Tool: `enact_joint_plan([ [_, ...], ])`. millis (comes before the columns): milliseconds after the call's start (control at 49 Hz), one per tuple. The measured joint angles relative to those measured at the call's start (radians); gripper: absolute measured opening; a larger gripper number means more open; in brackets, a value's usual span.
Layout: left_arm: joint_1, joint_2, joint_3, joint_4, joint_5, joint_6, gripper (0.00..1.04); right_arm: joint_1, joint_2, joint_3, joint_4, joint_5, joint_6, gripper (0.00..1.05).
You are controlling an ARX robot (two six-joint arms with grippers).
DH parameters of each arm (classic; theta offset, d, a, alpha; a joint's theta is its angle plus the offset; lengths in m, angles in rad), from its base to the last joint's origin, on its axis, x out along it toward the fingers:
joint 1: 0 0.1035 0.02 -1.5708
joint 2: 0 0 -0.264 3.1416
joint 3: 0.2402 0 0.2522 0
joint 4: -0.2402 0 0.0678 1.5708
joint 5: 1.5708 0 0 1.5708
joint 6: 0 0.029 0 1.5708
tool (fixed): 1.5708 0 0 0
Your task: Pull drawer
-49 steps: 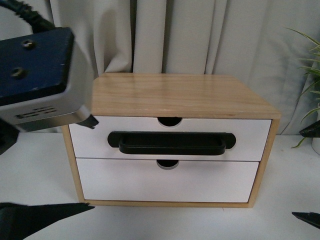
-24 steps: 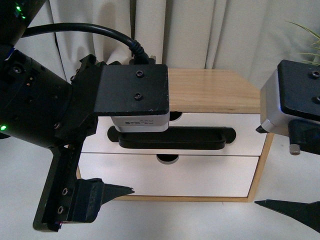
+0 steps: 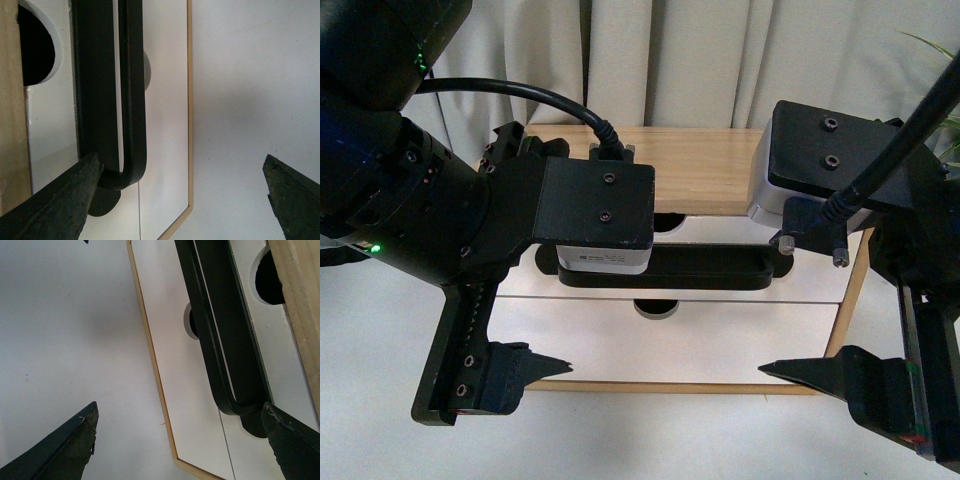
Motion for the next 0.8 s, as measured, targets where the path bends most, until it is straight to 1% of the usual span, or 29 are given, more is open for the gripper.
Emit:
enact_joint_plan([
  [245, 0.0, 0.018, 0.018, -0.006, -0.019, 0.008, 0.98, 0.002, 0.016, 0.016, 0.001, -0.017, 0.027, 0.96],
  [796, -0.012, 0.062, 0.032, -0.029, -0.043, 0.027, 0.98, 0.01, 0.071, 0.048, 0.014, -0.005, 0.041, 0.96],
])
